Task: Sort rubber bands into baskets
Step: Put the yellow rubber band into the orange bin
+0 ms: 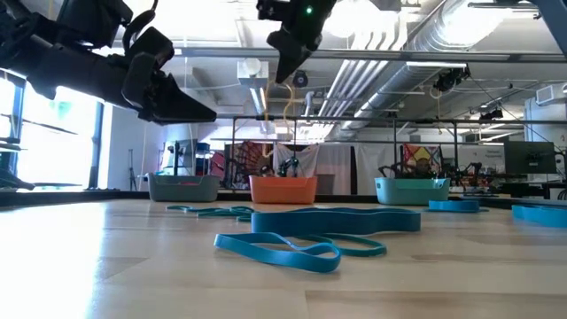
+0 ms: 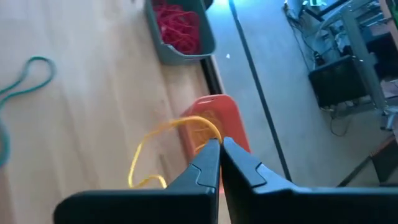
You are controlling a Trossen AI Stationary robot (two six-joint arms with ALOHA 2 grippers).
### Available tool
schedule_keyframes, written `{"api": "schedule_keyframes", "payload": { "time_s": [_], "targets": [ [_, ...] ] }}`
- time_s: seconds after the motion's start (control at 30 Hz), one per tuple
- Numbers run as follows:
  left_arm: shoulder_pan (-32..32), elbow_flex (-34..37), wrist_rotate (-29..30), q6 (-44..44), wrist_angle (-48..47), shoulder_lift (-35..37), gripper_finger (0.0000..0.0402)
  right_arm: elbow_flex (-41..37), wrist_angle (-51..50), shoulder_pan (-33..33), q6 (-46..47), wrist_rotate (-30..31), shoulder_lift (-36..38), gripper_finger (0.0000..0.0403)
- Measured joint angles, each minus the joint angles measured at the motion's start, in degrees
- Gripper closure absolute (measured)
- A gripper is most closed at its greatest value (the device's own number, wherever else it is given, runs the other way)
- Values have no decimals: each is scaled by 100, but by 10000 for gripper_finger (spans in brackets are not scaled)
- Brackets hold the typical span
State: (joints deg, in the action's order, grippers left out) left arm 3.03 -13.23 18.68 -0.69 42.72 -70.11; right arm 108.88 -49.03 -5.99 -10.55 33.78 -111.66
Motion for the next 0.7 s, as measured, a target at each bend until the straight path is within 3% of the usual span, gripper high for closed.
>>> {"api": "schedule_keyframes", "payload": {
  "time_s": [0.13,0.37,0.7],
  "targets": [
    [0,0,6,178,10,0,397,0,235,-294,-186,-35,0,403],
    [16,0,97,-13,-106,0,379,0,344,-810,-181,-601,0,403],
    [17,0,-192,-166,-162,-2,376,84,490,-873,-320,-1200,-6,403]
  ]
}}
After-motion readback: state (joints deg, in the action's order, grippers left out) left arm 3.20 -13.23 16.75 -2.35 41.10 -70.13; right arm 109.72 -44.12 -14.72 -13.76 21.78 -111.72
